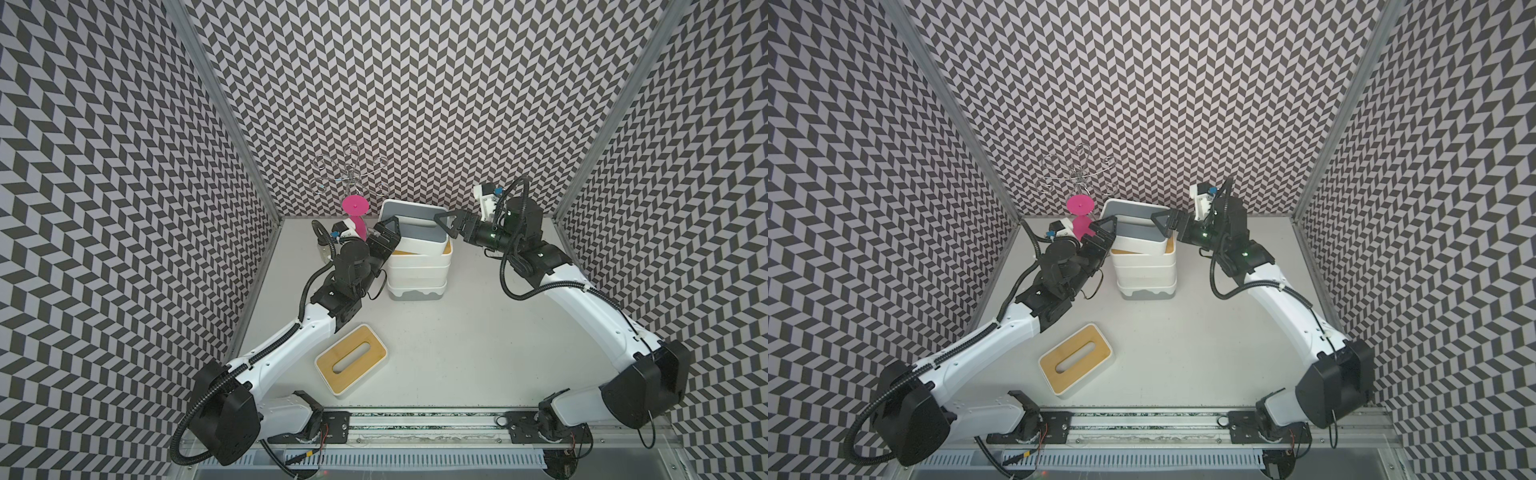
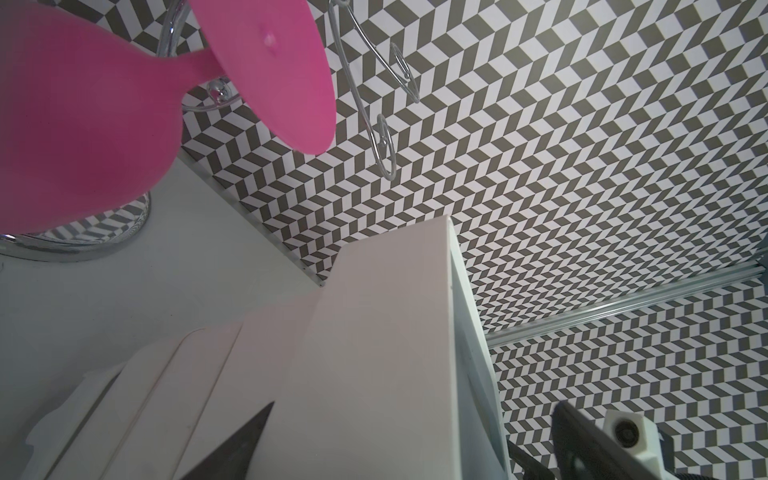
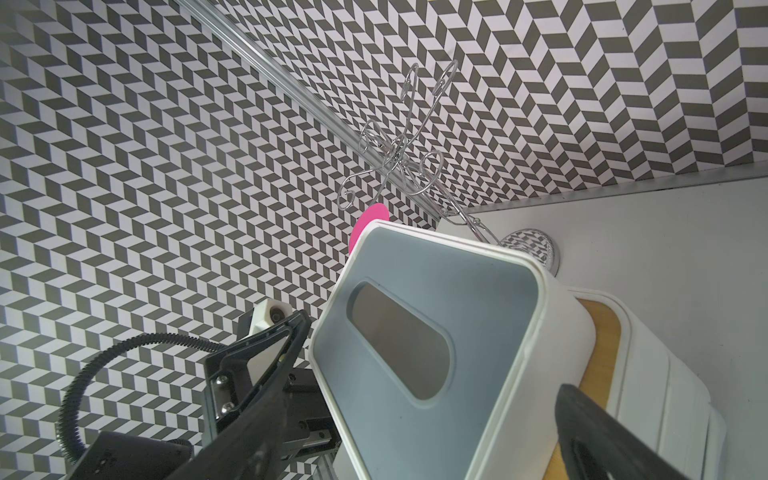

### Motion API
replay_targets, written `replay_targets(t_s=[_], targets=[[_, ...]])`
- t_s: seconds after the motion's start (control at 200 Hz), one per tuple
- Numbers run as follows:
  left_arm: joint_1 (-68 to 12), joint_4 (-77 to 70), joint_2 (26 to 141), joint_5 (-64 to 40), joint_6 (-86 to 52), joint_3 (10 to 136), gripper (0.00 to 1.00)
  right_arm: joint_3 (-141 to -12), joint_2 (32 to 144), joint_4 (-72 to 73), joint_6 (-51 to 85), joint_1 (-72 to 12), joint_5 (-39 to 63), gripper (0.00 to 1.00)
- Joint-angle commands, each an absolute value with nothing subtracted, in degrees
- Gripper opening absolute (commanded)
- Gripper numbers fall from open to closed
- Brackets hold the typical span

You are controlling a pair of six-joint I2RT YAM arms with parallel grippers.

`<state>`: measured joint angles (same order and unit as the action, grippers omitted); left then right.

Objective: Stack the tissue boxes
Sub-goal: Place the tissue box at the tissue box.

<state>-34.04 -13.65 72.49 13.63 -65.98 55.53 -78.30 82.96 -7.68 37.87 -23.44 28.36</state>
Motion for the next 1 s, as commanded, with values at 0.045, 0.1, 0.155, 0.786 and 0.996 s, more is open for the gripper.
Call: replay_targets(t_s=[0.045, 0.1, 0.155, 0.786, 0.996], targets=[[-33.6, -11.1, 72.8, 13.3, -63.0, 58.0, 0.99, -79.2, 83.4, -6.3, 36.8, -23.3, 28.6, 0.99], [-33.5, -10.5, 72.8, 13.3, -63.0, 58.1, 0.99, -79.1, 83.4, -6.3, 36.9, -23.3, 28.6, 0.99], [-33.3, -10.4, 72.8, 12.8, -62.5, 58.0, 1.0, -79.1, 83.4, -6.2, 36.8, -23.3, 28.7, 0.99], [-31.5, -5.1, 73.1, 6.4, -55.7, 61.2, 1.0, -78.8, 83.8, -6.0, 36.8, -23.3, 29.0, 0.99], [-32.2, -4.2, 73.1, 4.9, -52.3, 62.2, 0.99, -78.8, 83.9, -6.1, 36.6, -23.3, 28.7, 0.99]])
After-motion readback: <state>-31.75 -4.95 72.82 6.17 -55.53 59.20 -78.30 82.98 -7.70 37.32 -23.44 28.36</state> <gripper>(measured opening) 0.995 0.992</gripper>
